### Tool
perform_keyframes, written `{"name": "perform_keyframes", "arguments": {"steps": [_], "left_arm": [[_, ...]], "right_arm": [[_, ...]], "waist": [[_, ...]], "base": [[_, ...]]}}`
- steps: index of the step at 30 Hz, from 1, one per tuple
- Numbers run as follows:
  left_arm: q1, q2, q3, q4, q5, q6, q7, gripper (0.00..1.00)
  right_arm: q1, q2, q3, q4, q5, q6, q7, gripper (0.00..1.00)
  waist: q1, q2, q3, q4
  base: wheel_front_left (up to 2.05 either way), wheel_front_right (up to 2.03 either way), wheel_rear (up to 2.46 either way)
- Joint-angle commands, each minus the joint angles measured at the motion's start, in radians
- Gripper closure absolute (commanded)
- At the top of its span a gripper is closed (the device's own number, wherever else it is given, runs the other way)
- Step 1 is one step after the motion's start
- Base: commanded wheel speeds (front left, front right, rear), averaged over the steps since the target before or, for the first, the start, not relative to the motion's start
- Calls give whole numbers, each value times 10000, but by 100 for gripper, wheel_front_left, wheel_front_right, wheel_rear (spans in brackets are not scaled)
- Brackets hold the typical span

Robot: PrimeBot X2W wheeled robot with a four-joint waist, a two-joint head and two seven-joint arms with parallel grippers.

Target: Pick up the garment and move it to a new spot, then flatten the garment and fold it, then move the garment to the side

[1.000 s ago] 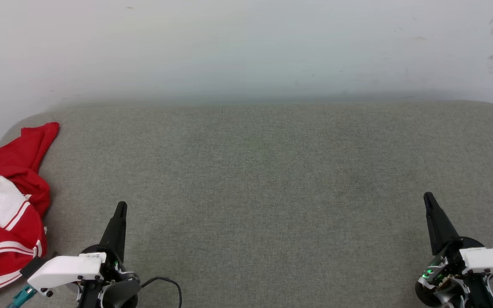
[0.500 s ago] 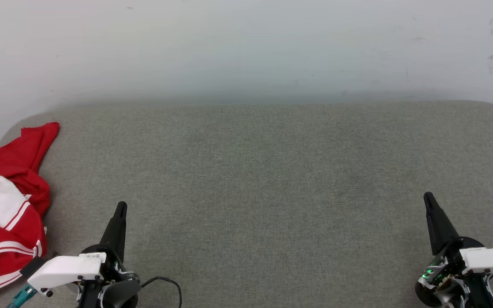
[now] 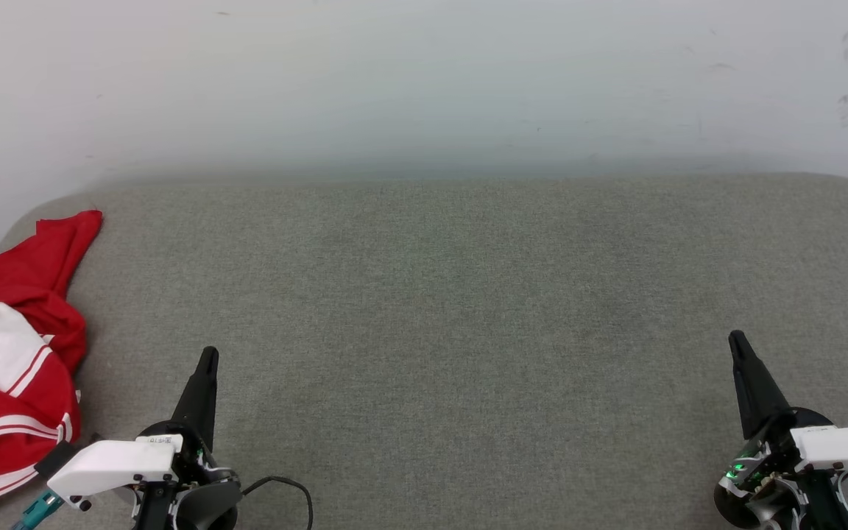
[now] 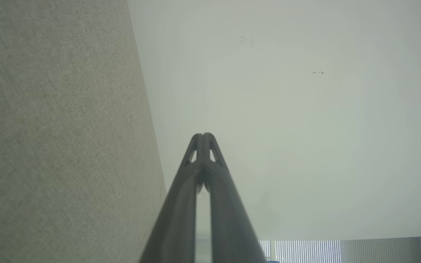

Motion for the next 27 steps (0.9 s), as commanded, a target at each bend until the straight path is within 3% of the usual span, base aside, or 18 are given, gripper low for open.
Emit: {"name": "perform_keyframes", "arguments": {"steps": [1, 4, 5, 27], "left_arm": [[-61, -13, 17, -6, 2, -46, 18, 100], [-61, -13, 15, -6, 2, -46, 18, 100], [0, 0, -6, 0, 0, 0, 0, 0], [273, -12, -989, -1274, 93, 8, -853, 0]], "right_arm": [[-113, 32, -3, 5, 40, -3, 5, 100], [-113, 32, -3, 5, 40, -3, 5, 100], [0, 0, 0, -1, 0, 0, 0, 0], [495, -8, 739, -1111, -218, -2, -835, 0]], "waist": [[0, -1, 0, 0], [0, -1, 0, 0], [0, -1, 0, 0], [0, -1, -7, 31]], "base": [[0, 0, 0], [0, 0, 0], [0, 0, 0], [0, 0, 0]]}}
